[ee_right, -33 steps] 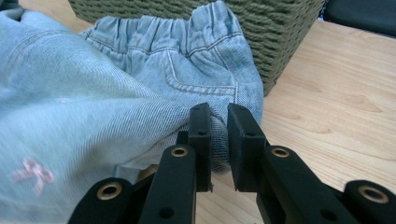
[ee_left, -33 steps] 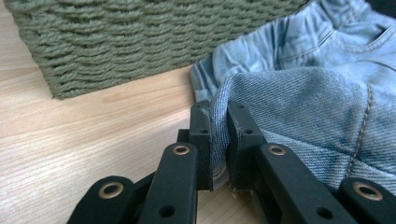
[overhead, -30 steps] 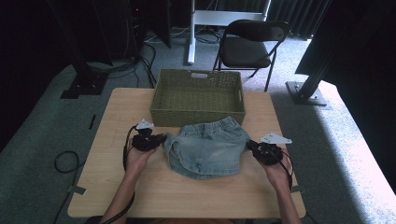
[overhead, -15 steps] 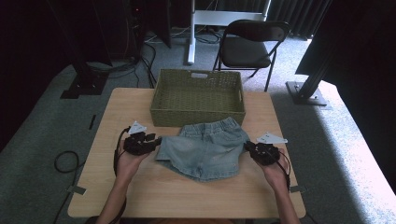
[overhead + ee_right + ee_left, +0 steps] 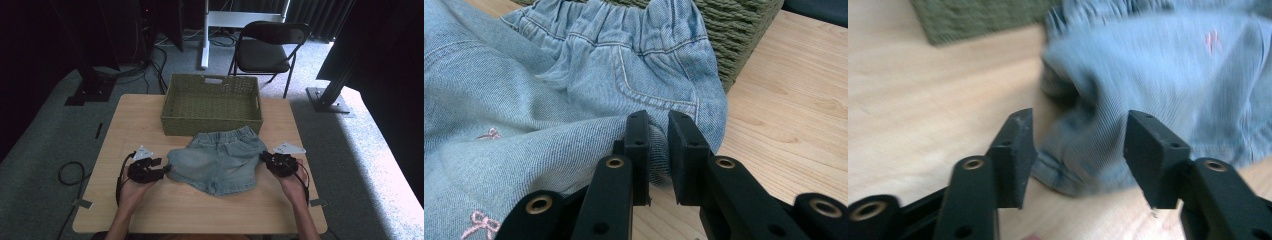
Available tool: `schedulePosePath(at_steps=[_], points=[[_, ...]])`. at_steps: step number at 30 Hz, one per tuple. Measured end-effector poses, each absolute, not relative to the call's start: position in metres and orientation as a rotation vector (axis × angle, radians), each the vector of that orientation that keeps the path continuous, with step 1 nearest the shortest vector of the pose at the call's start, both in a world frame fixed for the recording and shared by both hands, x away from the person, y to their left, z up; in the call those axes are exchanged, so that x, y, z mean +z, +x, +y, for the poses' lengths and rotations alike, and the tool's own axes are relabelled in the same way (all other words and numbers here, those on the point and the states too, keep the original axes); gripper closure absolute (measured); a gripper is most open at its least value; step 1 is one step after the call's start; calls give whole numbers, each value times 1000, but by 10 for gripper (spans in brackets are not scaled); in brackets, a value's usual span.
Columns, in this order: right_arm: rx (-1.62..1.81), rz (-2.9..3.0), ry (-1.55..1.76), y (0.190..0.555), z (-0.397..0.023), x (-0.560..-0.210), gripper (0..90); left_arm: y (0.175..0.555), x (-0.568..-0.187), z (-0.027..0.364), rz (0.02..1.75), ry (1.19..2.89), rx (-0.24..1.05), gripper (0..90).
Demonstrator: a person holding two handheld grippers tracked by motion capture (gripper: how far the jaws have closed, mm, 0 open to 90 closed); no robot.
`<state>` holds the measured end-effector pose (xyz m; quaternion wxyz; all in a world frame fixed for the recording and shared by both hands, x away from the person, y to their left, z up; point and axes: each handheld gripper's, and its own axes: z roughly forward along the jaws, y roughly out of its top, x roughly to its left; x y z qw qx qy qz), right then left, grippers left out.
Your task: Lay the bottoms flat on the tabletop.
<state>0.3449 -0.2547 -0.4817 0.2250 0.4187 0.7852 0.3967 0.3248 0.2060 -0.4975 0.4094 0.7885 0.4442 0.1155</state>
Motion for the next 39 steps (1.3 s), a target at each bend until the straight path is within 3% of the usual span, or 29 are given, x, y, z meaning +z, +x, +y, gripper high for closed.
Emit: schedulePosePath(at_steps=[5, 7, 8, 11, 14, 18, 27, 33, 39], points=[[1095, 2167, 1154, 345, -255, -481, 802, 334, -517, 195, 1100, 2070, 232, 328], [1094, 2167, 1152, 345, -255, -482, 802, 340, -522, 190, 1098, 2114, 261, 339], [1095, 2166, 1153, 346, -255, -482, 802, 343, -523, 187, 1101, 2129, 273, 403], [1098, 2164, 1155, 347, -254, -481, 801, 349, -517, 186, 1074, 2132, 245, 738], [1094, 2167, 1159, 350, -255, -482, 799, 349, -503, 190, 940, 2078, 192, 867], [1068, 2183, 1171, 356, -253, -484, 798, 358, -487, 203, 868, 1934, 102, 876], [1035, 2251, 1174, 371, -240, -494, 769, 411, -474, 190, 1099, 1960, 305, 879], [1032, 2209, 1089, 355, -237, -481, 654, 424, -477, 182, 1149, 1970, 325, 879], [1063, 2190, 1000, 323, -239, -471, 618, 426, -477, 183, 1159, 1977, 331, 878]])
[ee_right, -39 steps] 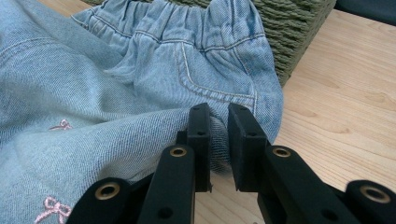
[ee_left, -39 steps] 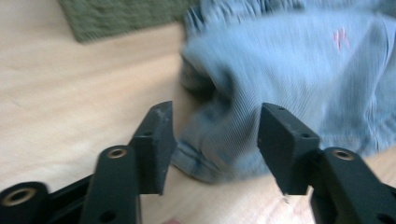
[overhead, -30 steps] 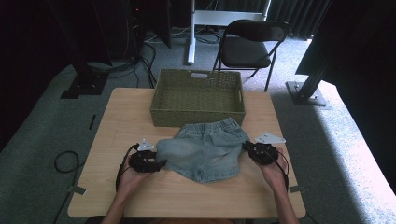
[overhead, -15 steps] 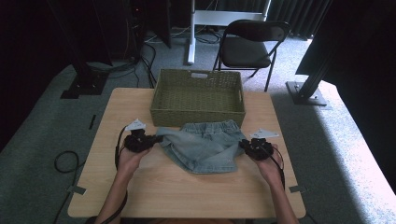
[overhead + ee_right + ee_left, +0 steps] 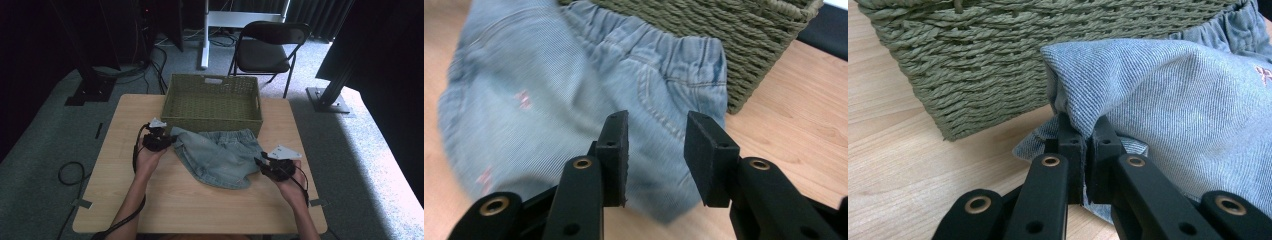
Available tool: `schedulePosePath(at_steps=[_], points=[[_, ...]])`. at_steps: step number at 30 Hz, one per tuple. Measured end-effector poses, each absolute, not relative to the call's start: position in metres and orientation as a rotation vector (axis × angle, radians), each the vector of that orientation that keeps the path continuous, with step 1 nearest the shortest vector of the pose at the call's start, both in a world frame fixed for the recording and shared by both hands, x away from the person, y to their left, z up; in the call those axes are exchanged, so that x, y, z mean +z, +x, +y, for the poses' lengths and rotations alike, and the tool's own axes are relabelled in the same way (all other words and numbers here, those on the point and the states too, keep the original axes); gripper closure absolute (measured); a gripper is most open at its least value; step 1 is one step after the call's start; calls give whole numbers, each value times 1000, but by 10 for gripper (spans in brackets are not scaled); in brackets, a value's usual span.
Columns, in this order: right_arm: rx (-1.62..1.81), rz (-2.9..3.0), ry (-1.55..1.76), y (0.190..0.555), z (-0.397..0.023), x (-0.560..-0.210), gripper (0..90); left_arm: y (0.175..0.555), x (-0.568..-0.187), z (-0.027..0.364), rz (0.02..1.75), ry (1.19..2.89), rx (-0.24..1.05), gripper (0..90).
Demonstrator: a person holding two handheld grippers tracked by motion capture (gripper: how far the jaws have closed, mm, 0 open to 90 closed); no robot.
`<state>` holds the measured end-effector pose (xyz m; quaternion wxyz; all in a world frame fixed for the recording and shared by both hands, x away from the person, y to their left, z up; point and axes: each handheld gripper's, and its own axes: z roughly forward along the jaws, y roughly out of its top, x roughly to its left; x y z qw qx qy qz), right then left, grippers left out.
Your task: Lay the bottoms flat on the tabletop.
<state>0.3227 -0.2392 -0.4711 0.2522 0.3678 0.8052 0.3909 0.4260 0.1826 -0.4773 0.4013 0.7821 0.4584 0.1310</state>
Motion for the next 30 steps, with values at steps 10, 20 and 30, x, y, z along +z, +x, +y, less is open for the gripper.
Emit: schedulePosePath(at_steps=[10, 20, 30], points=[[1042, 2358, 935, 291, -235, -500, 754, 427, -478, 182, 1167, 1978, 334, 878], [1024, 2403, 1046, 316, -205, -527, 630, 426, -480, 182, 1169, 1979, 338, 875], [945, 2471, 1044, 314, -197, -533, 783, 423, -482, 184, 1178, 1977, 343, 871]])
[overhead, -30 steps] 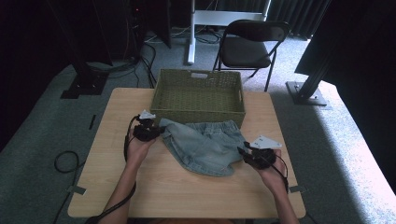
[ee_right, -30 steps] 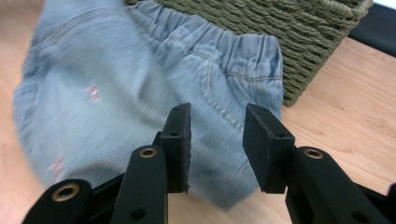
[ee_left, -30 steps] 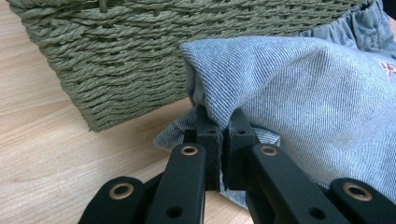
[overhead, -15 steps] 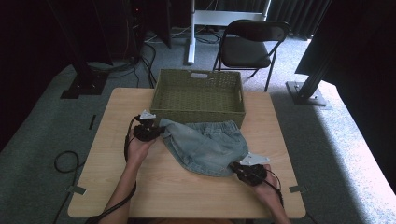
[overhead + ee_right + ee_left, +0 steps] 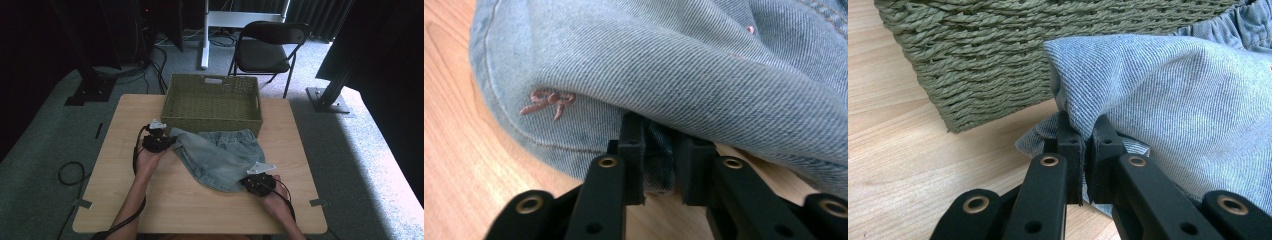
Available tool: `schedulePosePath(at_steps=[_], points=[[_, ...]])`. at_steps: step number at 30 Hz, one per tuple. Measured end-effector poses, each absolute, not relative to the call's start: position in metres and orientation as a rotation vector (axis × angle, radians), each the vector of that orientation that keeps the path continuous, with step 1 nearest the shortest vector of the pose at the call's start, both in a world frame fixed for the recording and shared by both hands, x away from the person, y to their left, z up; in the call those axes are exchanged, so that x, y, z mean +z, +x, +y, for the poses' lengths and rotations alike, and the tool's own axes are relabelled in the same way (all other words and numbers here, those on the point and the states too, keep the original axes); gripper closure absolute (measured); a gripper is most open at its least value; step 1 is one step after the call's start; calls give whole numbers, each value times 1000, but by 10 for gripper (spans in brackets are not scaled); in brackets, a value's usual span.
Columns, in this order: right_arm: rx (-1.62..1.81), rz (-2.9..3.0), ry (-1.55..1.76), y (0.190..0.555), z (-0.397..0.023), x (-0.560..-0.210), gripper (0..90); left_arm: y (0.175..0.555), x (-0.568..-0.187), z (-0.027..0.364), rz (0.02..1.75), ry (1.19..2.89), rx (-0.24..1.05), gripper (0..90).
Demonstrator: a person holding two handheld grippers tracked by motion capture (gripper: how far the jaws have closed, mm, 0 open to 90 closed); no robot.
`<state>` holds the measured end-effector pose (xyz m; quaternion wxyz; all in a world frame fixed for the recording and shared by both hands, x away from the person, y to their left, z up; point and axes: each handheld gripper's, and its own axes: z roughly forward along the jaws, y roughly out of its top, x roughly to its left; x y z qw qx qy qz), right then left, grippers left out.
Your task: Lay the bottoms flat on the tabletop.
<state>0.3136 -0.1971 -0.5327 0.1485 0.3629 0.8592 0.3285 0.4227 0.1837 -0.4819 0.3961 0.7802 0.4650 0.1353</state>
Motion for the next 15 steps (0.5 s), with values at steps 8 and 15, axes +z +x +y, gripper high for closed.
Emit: schedulePosePath(at_steps=[8, 15], points=[[929, 2406, 1117, 293, -222, -521, 828, 408, -477, 190, 1155, 1986, 326, 867], [1026, 2231, 1151, 273, -257, -487, 829, 376, -472, 199, 1118, 1993, 284, 855]])
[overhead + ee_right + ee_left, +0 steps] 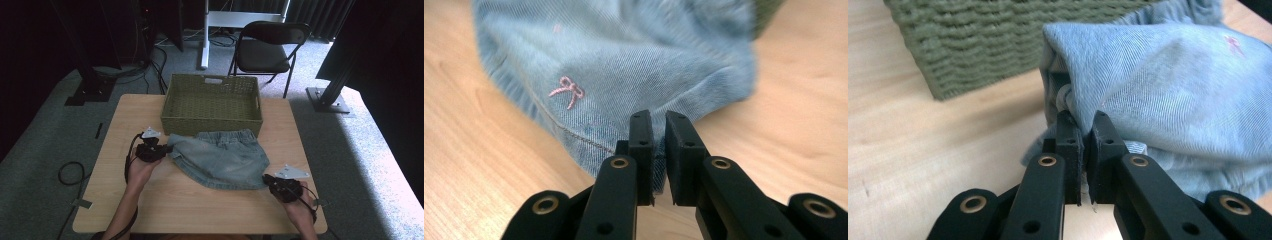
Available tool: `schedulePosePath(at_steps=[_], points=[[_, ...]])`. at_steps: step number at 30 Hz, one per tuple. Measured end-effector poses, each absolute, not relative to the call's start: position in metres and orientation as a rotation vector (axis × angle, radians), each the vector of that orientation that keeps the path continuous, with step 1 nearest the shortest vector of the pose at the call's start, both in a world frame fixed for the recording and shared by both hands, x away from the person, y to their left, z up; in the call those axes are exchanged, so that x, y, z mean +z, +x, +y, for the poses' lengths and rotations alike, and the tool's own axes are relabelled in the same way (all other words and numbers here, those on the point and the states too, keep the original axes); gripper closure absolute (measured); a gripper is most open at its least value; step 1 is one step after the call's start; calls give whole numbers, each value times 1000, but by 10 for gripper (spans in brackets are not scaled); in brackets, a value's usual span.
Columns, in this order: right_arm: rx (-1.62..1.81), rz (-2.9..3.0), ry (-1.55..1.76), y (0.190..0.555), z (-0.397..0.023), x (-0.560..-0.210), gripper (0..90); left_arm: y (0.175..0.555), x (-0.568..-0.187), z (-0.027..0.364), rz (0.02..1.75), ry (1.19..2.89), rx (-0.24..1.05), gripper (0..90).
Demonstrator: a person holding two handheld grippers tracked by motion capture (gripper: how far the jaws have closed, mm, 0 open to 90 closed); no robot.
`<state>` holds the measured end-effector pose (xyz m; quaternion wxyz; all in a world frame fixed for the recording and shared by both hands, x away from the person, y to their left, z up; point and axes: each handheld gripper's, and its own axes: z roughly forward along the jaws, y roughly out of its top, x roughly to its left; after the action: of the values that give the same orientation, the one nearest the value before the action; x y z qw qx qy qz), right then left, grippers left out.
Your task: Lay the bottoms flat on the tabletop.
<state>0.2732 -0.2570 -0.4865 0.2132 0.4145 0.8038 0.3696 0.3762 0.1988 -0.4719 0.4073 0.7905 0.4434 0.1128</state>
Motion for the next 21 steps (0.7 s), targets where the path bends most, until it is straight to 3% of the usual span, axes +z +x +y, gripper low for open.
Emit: schedulePosePath(at_steps=[9, 21], points=[[1034, 2068, 1146, 254, -288, -442, 821, 330, -465, 220, 1113, 1970, 285, 833], [1035, 2050, 1158, 263, -292, -446, 748, 331, -473, 211, 1116, 2016, 318, 746]])
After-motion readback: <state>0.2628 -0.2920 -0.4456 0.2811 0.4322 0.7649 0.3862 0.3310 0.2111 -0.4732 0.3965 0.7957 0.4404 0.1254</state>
